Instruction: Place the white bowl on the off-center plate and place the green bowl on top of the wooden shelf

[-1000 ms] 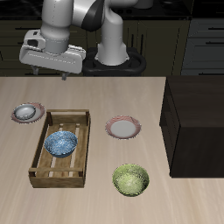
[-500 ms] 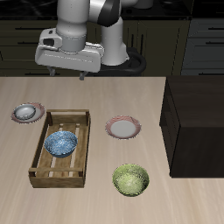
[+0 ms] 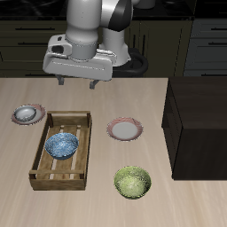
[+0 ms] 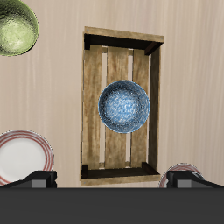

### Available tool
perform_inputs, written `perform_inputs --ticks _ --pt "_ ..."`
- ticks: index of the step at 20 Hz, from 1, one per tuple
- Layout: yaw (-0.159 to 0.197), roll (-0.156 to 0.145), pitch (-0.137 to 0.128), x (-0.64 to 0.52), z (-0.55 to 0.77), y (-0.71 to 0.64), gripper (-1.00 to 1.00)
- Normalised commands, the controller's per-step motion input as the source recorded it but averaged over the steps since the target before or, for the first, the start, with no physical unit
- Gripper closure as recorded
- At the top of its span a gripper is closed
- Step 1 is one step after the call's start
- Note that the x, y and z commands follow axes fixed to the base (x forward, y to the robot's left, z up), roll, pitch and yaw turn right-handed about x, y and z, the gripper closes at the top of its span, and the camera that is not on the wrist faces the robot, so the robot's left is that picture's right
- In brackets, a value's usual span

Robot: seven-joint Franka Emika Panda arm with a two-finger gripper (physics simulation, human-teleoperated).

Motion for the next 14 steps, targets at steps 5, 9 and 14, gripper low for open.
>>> perform_inputs --ticks 5,9,14 --pt "0.002 -0.005 0.012 0.44 -0.05 0.15 -1.00" --pt "-0.012 -0.003 0.014 0.38 -0.03 0.16 -1.00" --pt "-0.005 0.003 0.005 0.30 -0.02 0.24 -1.00"
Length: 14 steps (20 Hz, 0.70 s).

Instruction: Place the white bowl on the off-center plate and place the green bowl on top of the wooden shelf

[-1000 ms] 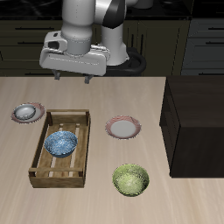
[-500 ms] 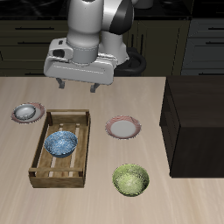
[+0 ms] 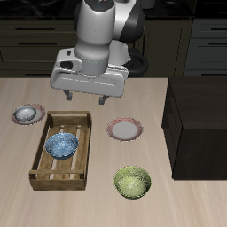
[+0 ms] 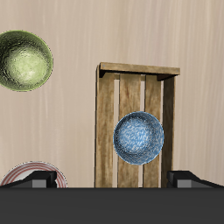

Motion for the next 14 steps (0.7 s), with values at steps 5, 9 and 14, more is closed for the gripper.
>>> perform_inputs --ticks 5,9,14 --pt "-0.015 0.006 0.010 0.24 0.01 0.24 -1.00" --pt "-0.025 0.005 -0.003 0.26 0.09 0.25 -1.00" --pt "-0.002 0.009 0.004 0.24 -0.01 0.24 -1.00"
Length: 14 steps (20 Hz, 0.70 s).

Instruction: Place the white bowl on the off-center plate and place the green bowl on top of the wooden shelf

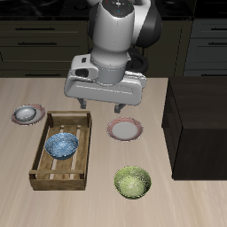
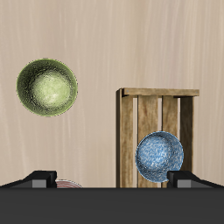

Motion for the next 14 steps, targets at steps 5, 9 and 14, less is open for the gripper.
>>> perform_inputs --ticks 5,9,14 --pt "-0.010 -0.008 0.013 0.32 -0.06 0.22 -1.00" --pt "-0.005 -0.006 -0.002 0.22 -0.03 0.19 -1.00" --pt "0.008 -0.010 0.003 0.28 -0.05 0.16 -1.00"
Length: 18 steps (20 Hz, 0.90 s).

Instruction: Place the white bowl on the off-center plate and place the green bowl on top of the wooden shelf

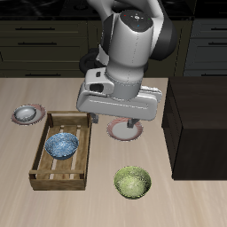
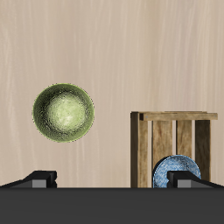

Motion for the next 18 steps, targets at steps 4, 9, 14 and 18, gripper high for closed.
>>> perform_inputs --ticks 4,9,14,18 --pt "0.022 0.006 0.014 0.20 -0.08 0.18 -1.00" --pt "0.011 -0.002 0.002 0.17 -0.05 0.18 -1.00" --pt "0.012 0.016 0.009 0.09 -0.10 0.25 -1.00" --pt "0.009 0.016 0.011 0.06 -0.12 0.17 -1.00"
